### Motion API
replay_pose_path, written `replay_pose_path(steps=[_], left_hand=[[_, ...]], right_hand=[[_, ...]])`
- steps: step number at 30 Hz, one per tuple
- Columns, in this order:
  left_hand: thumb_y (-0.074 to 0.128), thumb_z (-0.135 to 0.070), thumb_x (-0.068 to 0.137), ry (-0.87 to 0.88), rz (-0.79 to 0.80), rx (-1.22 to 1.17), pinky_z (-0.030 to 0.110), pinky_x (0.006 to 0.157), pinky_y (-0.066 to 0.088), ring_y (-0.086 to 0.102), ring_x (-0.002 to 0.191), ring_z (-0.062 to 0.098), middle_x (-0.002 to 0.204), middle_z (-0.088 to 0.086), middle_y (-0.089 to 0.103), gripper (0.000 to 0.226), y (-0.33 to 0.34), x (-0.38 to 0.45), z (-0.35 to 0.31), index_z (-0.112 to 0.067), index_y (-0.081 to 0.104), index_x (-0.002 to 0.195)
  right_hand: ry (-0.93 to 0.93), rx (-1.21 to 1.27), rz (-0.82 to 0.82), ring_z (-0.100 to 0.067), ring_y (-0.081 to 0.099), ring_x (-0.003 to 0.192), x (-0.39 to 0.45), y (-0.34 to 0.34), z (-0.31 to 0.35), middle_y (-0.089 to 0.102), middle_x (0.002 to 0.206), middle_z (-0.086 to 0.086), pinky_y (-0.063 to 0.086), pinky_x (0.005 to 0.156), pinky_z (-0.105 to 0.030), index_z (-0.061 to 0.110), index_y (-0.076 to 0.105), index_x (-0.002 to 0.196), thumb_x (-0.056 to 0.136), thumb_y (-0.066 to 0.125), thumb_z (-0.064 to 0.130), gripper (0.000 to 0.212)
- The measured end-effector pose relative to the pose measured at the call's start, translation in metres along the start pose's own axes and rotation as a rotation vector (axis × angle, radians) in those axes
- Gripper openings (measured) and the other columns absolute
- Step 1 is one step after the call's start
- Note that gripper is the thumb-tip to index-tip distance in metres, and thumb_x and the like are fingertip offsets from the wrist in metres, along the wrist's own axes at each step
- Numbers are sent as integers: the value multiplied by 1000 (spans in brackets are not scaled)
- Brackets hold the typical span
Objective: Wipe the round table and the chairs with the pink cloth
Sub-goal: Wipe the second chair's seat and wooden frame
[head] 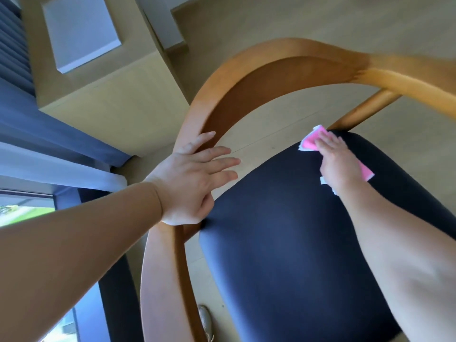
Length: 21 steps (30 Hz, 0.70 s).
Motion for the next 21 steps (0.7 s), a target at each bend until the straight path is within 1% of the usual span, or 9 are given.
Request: replay_pose_path(steps=[3, 6, 10, 13, 16, 17, 18, 20, 21], left_hand=[[42, -23, 75, 3, -8, -13, 52, 115, 15, 46, 131, 24, 135, 1, 57, 51, 1, 0, 0, -20, 66, 119], [44, -24, 75, 3, -1, -16, 51, 116, 14, 46, 131, 24, 134, 1, 58, 50, 0, 0, 1, -20, 66, 119], [56, -25, 73, 1, 34, 8, 49, 116, 9, 45, 132, 22, 135, -1, 57, 48, -2, 0, -2, -22, 66, 121], [57, -25, 73, -1, 47, 14, 48, 116, 8, 45, 132, 21, 135, -1, 57, 48, -2, 1, -1, -23, 66, 121], [58, -25, 73, -14, 59, 10, 46, 117, 5, 45, 132, 21, 135, -3, 56, 49, -3, 1, 0, -24, 65, 121], [58, -25, 73, -17, 63, 8, 46, 117, 4, 45, 132, 21, 135, -3, 56, 49, -2, 1, 0, -24, 65, 121], [58, -25, 73, -18, 65, 8, 46, 117, 4, 45, 132, 21, 135, -3, 57, 49, -2, 1, 0, -24, 65, 121], [58, -24, 73, -22, 60, 2, 46, 117, 6, 46, 131, 21, 134, -3, 57, 49, -1, 1, 0, -23, 65, 121], [58, -24, 72, -22, 57, -5, 46, 116, 7, 47, 131, 21, 134, -3, 58, 49, -1, 0, 0, -23, 66, 120]], right_hand=[[118, 21, -46, -24, 18, 146, 3, -10, -24, 24, 157, -8, 8, 119, -32, 5, 36, 145, 80, 42, -19, 70], [131, 44, -57, -27, 22, 144, 4, -9, -26, 29, 155, -11, 12, 119, -34, 3, 38, 144, 79, 43, -20, 69], [202, 61, -54, -30, 22, 144, 4, -14, -34, 29, 155, -11, 19, 117, -38, 2, 38, 143, 77, 45, -19, 70], [200, 86, -43, -26, 18, 145, -1, -16, -29, 27, 156, -9, 20, 117, -35, 4, 37, 144, 78, 42, -20, 70], [132, 101, -83, -23, 23, 144, -10, -19, -5, 35, 153, -8, 26, 112, -31, 6, 46, 138, 79, 43, -21, 65], [94, 98, -86, -22, 25, 143, -14, -16, 7, 38, 151, -8, 24, 112, -28, 6, 50, 135, 79, 44, -21, 63], [61, 98, -74, -20, 24, 144, -18, -11, 19, 39, 150, -7, 18, 114, -24, 6, 50, 134, 80, 44, -20, 61], [-3, 128, -49, -17, 18, 145, -25, 3, 46, 35, 153, -4, 0, 115, -19, 8, 48, 138, 84, 40, -17, 59], [-44, 149, -38, -17, 18, 145, -28, 7, 61, 35, 152, -3, -6, 114, -17, 9, 48, 137, 85, 39, -16, 59]])
Point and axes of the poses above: each hand's wrist, its own x-axis towards the middle knuckle, its own y-axis out of the palm, z = x × y, the point moved 8 cm from there along x, towards the middle knuckle
